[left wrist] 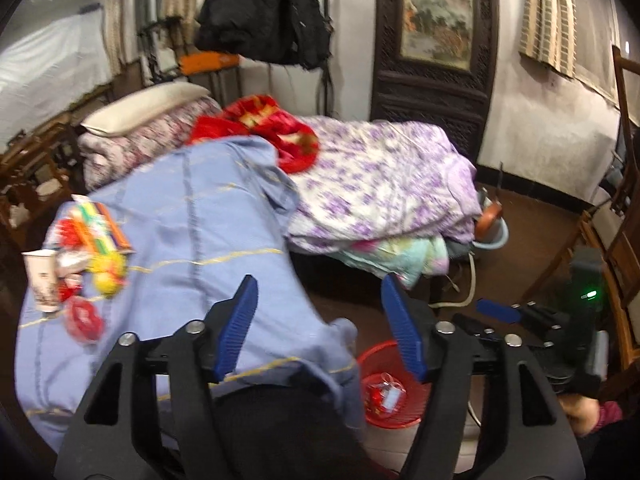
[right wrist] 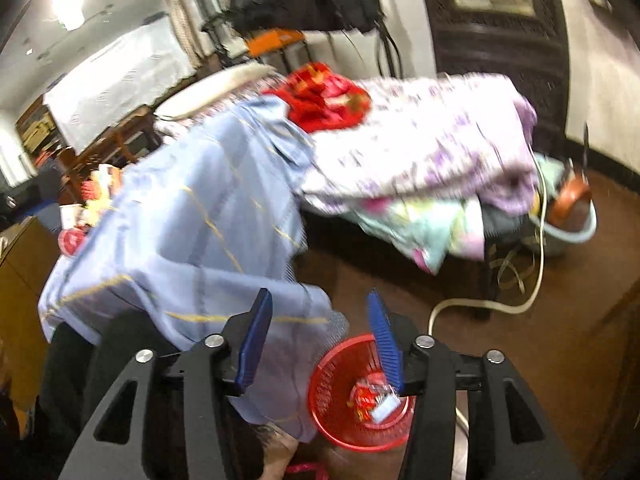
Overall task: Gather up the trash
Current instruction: 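Open both tools over the red wastebasket to drop the mask and bag, then move both tools back over the bed toward the remaining trash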
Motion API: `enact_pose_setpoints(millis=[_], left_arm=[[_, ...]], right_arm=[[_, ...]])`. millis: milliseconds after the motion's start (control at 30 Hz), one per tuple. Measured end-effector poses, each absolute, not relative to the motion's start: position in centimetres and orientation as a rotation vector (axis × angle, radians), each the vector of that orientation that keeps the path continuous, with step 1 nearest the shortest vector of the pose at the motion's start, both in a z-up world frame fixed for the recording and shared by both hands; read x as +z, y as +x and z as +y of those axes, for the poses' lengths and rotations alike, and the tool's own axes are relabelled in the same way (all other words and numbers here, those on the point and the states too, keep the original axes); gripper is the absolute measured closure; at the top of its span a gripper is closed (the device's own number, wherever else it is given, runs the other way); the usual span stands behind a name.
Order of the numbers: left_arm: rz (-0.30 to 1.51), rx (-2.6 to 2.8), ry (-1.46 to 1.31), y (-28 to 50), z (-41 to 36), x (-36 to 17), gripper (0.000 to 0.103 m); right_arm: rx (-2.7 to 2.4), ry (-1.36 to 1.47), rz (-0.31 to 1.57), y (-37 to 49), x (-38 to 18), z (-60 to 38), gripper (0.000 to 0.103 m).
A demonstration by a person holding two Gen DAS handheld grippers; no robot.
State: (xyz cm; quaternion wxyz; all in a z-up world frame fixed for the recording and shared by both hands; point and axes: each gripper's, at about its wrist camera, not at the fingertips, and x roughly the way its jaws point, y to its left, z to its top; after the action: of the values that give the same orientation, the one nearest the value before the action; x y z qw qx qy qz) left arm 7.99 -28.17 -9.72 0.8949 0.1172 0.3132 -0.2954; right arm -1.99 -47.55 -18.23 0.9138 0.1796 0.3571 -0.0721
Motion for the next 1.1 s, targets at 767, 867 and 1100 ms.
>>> enact_pose_setpoints(millis=[767, 867, 1100], left_arm=[[0.421, -0.265, 0.168, 6.5, -11.4, -4.8, 0.011], [0.445, -0.241, 0.165, 7.3, -9.9, -5.6, 0.011], [0.514, -0.166, 0.121, 10.3, -5.9, -7.7, 0.011]], right_arm=[[0.022, 0.086, 0.59, 1.6, -5.0, -30.1, 0.024], [0.048, 0.066, 0.607, 3.1, -5.0, -27.6, 0.023], [0.094, 0.042, 0.643, 6.2, -5.9, -23.8, 0.023]])
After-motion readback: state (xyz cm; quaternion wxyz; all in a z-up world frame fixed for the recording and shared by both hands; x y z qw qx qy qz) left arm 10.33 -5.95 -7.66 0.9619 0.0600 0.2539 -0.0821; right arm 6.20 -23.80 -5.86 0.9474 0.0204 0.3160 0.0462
